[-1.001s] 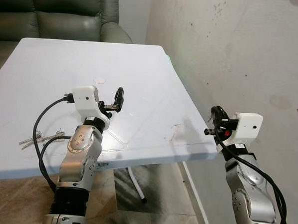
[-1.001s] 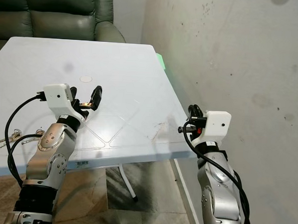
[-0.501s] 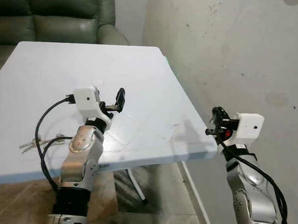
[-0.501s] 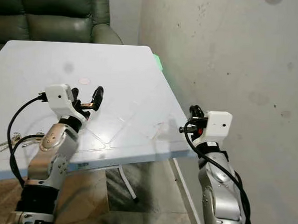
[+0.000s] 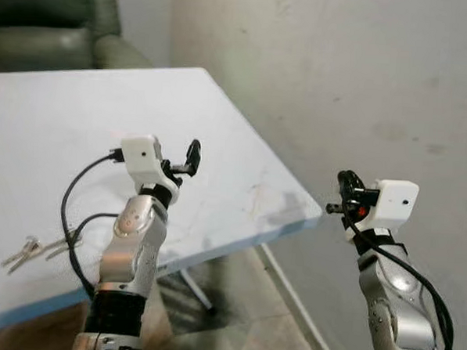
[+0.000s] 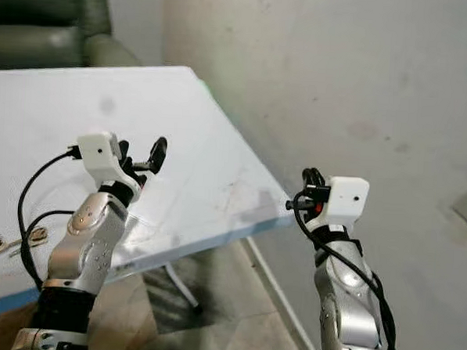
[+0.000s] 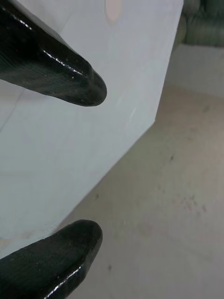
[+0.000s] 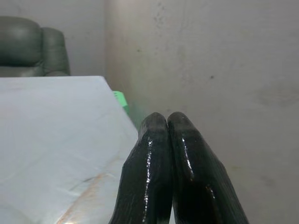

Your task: Hang keys on a hook

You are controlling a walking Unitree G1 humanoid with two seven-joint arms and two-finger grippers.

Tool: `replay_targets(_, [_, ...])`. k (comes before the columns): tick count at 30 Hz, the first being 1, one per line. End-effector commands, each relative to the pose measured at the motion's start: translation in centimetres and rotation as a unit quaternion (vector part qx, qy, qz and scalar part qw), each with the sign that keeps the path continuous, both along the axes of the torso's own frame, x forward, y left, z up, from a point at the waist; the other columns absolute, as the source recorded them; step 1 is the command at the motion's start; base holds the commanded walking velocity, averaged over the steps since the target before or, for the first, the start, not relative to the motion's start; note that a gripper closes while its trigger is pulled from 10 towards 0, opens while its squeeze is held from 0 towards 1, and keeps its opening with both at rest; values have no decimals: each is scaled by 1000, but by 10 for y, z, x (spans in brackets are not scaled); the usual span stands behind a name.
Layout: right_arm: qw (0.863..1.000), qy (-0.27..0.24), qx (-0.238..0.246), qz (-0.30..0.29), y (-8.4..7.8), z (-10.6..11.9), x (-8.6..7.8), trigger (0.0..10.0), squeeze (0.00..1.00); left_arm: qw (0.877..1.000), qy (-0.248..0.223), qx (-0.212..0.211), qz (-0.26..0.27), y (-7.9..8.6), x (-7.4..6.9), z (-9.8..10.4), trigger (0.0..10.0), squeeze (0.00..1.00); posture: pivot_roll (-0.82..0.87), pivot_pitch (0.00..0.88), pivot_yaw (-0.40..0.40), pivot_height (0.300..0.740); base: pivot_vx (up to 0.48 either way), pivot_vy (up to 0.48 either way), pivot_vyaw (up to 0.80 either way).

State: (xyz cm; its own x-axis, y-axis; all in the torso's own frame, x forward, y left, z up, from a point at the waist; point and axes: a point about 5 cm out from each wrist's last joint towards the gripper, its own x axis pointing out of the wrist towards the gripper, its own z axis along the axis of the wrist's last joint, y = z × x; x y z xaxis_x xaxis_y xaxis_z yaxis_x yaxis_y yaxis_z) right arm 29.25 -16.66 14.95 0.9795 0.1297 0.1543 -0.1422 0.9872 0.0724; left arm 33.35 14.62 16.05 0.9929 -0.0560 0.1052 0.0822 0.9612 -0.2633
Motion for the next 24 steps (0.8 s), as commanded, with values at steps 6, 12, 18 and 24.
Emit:
replay_targets(6, [1000, -9, -4, -10, -8, 6, 1, 10000, 0, 1000, 0, 4, -20, -14, 3, 2, 10000, 0, 114, 0, -65, 740, 0, 0, -690])
replay_targets(12, [1000, -10, -4, -12, -8, 5, 1, 10000, 0, 1000, 0, 9, -24, -14, 4, 2, 10000, 0, 113, 0, -61, 740, 0, 0, -690])
replay_targets(18, [1000, -10, -2, -14, -6, 5, 1, 10000, 0, 999, -5, 22, -28, -14, 6, 4, 10000, 0, 114, 0, -53, 740, 0, 0, -688])
replay_targets(24, [1000, -10, 0, -13, -5, 4, 1, 10000, 0, 999, -8, 31, -30, -15, 6, 4, 10000, 0, 116, 0, -53, 740, 0, 0, -690])
